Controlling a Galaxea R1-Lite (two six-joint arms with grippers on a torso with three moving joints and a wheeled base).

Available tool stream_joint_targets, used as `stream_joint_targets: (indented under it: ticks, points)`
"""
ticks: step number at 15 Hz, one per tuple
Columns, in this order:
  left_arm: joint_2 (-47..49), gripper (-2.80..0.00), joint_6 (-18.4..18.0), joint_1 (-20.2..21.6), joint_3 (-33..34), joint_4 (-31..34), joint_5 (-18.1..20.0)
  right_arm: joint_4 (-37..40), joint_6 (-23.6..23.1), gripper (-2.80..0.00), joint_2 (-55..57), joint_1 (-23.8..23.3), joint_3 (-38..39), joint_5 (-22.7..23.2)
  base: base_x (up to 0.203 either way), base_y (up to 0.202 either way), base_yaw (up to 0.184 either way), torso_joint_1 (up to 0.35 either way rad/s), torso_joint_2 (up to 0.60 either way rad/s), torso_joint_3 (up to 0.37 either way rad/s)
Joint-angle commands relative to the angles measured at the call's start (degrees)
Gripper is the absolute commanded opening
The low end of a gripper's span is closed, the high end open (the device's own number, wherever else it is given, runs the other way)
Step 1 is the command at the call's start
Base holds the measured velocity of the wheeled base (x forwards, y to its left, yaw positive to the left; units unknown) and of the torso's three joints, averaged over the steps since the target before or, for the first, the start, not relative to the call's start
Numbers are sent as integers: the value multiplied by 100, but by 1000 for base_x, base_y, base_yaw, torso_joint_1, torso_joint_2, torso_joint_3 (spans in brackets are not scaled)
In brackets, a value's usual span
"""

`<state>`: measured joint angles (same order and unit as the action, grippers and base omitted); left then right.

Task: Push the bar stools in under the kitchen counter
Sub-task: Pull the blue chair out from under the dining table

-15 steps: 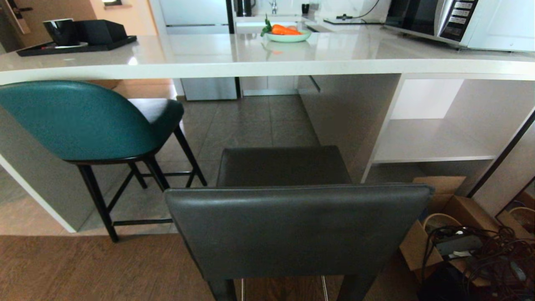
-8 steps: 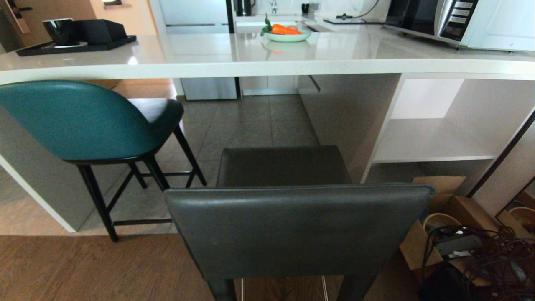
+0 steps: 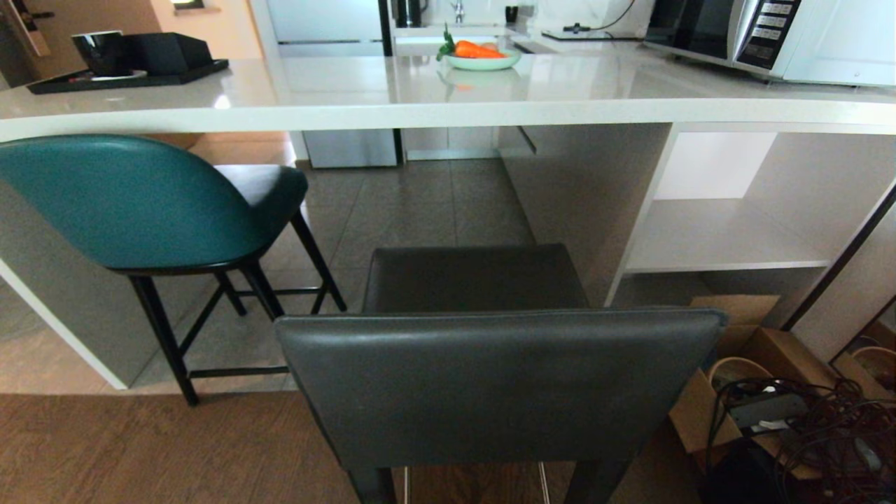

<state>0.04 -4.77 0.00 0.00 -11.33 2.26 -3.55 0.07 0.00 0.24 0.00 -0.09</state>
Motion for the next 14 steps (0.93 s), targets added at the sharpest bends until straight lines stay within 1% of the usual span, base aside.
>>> stream_joint_targets:
  ticks: [1,2,4,5,6,9,10,11,12,13,14]
  points:
    - [50,0,-14,-2,229,185,4,3,1,0,0,2,123,9,0,0,0,0,0,0]
    - [220,0,-13,-8,229,313,8,-4,1,0,7,2,123,6,0,0,0,0,0,0]
    - [759,0,1,-20,229,380,5,-6,1,0,0,2,123,4,0,0,0,0,0,0]
    - [873,0,9,-23,229,391,2,-6,1,0,0,2,123,0,0,0,0,0,0,0]
    - [806,0,12,-23,229,395,0,-14,10,0,0,2,123,0,0,0,0,0,0,0]
    - [20,0,-1,-7,201,373,-19,-14,10,0,0,2,132,0,0,0,0,0,0,0]
    - [1,0,39,-11,-10,443,13,-14,10,0,0,2,125,0,0,0,0,0,0,0]
    - [7,0,84,-4,-186,788,108,-14,10,0,0,2,132,0,0,0,0,0,0,0]
    - [11,0,172,-1,-181,1100,266,-14,10,0,0,2,127,0,0,0,0,0,0,0]
    - [13,0,496,0,-171,1107,306,-14,7,0,0,2,124,0,0,0,0,0,0,0]
    - [13,0,783,-5,-169,1133,61,-14,10,0,0,2,132,0,0,0,0,0,0,0]
